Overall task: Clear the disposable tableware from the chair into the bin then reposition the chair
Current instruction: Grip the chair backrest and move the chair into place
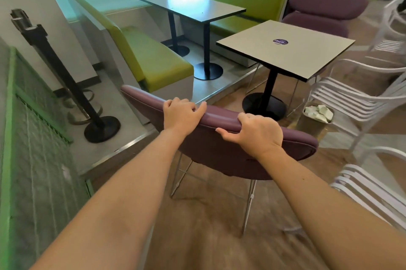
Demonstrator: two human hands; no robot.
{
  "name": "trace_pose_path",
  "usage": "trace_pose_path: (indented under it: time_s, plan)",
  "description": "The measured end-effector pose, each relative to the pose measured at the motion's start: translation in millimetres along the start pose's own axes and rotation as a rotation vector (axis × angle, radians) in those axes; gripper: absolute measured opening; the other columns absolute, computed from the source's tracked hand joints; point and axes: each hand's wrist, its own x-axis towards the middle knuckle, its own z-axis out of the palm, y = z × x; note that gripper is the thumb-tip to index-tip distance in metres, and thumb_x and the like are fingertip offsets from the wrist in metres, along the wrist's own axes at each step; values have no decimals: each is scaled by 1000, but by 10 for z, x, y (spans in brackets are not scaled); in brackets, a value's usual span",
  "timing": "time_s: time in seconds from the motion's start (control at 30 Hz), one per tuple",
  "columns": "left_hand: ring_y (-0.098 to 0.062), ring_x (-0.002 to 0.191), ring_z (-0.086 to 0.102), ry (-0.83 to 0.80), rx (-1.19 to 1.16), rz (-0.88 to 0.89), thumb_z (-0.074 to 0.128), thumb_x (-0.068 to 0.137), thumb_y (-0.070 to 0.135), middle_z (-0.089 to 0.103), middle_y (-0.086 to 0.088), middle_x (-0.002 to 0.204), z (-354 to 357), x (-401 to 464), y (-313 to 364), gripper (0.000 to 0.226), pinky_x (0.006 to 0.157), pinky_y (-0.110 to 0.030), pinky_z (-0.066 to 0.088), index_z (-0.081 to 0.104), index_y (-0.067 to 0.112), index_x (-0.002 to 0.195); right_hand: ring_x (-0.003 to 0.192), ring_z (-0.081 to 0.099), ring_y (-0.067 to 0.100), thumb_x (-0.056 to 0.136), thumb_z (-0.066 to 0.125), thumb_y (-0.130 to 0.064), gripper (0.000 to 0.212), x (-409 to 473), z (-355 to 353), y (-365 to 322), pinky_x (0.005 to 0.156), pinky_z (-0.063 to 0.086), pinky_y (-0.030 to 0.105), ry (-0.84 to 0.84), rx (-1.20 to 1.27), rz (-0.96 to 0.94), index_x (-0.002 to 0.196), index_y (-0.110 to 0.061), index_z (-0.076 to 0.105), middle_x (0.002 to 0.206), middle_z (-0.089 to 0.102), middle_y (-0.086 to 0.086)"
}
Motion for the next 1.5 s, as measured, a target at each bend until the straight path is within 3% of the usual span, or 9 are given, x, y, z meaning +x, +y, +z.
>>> trace_pose_path:
  time_s: [0.2,0.37,0.53,0.73,0.8,0.87,0.93,1.13,1.5]
  plan:
    - [-24,103,51,17,-3,-96,32,96,53,68,-3,97,134,156,404,55,96,-38,27,75,21,86,45,52,19,78,41,-82,66,224,159,487,46,17,23,24,-14,-55,64,-19,55,55,57,-3]
    - [-23,105,52,32,10,-219,32,94,58,69,-2,100,282,293,804,59,96,-38,27,77,19,91,47,56,20,77,33,-84,69,430,364,986,45,22,23,20,13,-103,67,-21,60,57,59,-4]
    - [-21,97,54,67,-17,-257,32,91,59,70,2,90,395,424,1217,60,91,-40,29,77,21,83,53,59,20,73,29,-87,71,666,485,1486,46,28,23,18,77,-136,72,-25,64,61,62,-5]
    - [-16,88,58,171,26,-137,37,94,57,68,8,80,400,422,870,51,83,-34,30,72,27,73,52,54,14,73,33,-87,64,710,493,1552,44,16,21,-34,118,-172,71,-29,58,61,59,-9]
    - [-17,91,57,236,63,-208,37,93,57,70,9,85,366,454,602,51,92,-36,30,73,27,73,54,54,13,74,31,-87,65,719,455,1589,45,21,23,-42,131,-177,72,-28,58,63,58,-10]
    - [-18,97,56,244,57,-276,39,93,53,70,9,90,355,503,396,48,106,-44,23,72,26,72,59,54,13,77,29,-86,67,752,449,1542,49,26,24,-42,153,-187,75,-25,58,69,60,-9]
    - [-17,95,56,255,40,-294,38,93,47,70,8,86,389,561,298,47,109,-47,20,72,23,69,69,57,15,80,27,-85,70,810,485,1320,54,30,25,-58,187,-244,82,-24,61,79,63,-6]
    - [-16,79,56,292,66,-274,41,90,40,65,6,66,454,684,155,47,87,-38,29,65,18,57,82,63,21,84,23,-83,72,998,617,532,57,33,31,-126,213,-197,90,-23,62,88,66,-3]
    - [-15,78,57,292,-25,-122,39,88,45,64,7,64,562,1410,-690,48,84,-37,27,64,21,55,72,63,16,80,27,-86,74,1538,906,-232,51,30,27,-98,157,44,73,-24,68,73,66,-6]
